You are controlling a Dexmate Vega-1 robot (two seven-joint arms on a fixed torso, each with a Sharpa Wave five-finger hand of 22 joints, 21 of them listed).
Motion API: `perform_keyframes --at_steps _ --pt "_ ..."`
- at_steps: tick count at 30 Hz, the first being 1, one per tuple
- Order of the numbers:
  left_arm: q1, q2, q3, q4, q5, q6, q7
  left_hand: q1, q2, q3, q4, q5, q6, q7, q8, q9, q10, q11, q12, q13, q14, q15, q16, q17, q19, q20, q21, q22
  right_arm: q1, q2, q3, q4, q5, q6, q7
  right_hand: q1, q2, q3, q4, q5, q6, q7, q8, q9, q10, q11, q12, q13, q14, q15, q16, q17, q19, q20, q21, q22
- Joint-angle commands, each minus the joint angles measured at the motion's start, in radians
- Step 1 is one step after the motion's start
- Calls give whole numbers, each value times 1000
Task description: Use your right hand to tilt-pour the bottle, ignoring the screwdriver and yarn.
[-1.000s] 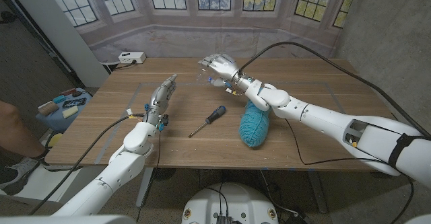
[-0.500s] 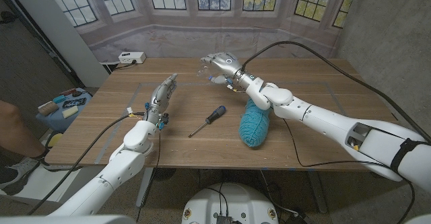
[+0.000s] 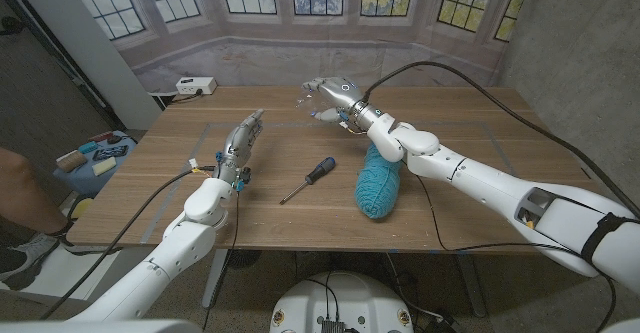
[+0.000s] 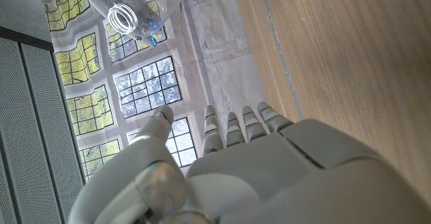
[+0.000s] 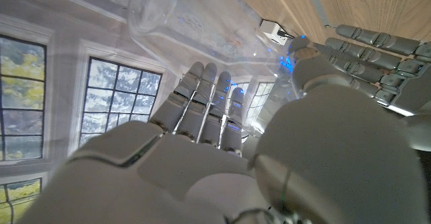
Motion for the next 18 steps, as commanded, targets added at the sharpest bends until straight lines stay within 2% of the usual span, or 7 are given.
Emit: perform_keyframes --at_steps 1,18 --pt "-8 -2 2 12 -4 4 -1 1 11 4 -2 3 1 1 3 5 6 2 1 6 -2 -3 3 2 1 12 0 6 -42 15 61 -23 118 4 52 13 21 17 18 -1 11 0 9 2 7 -4 -1 2 1 -94 2 3 7 -1 1 4" --pt "-12 -4 1 18 -13 5 -6 0 11 5 -1 3 1 2 3 5 5 2 1 6 -2 -2 3 2 0 12 0 6 -62 47 96 -30 235 24 108 14 25 11 18 -1 13 2 7 3 6 -7 -3 1 4 -90 1 8 6 -1 0 5"
